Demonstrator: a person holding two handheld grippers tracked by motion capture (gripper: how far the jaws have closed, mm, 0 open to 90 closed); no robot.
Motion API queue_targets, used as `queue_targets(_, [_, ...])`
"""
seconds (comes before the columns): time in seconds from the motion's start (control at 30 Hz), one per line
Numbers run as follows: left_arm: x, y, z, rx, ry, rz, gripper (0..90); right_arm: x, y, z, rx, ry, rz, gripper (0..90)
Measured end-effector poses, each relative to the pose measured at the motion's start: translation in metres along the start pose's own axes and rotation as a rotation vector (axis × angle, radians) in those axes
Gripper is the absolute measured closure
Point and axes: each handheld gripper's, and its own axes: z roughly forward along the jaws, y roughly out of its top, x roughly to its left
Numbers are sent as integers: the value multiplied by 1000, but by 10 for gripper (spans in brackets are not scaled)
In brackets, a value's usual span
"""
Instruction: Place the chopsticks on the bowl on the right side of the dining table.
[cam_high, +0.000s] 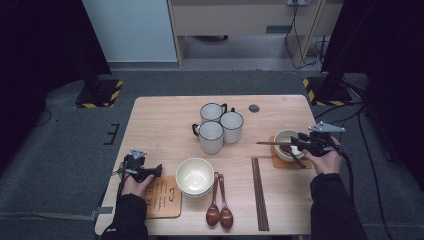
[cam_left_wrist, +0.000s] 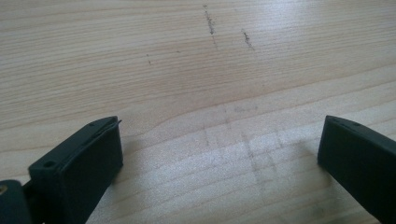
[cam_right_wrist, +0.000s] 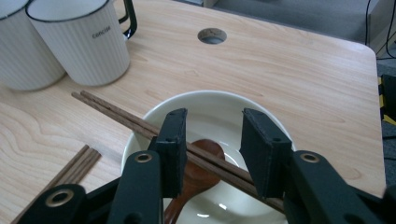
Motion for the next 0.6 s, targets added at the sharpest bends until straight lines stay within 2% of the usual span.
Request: queue_targets(0.6, [0, 0, 0, -1, 0, -1, 0, -2, -8, 13, 37, -29, -22, 555])
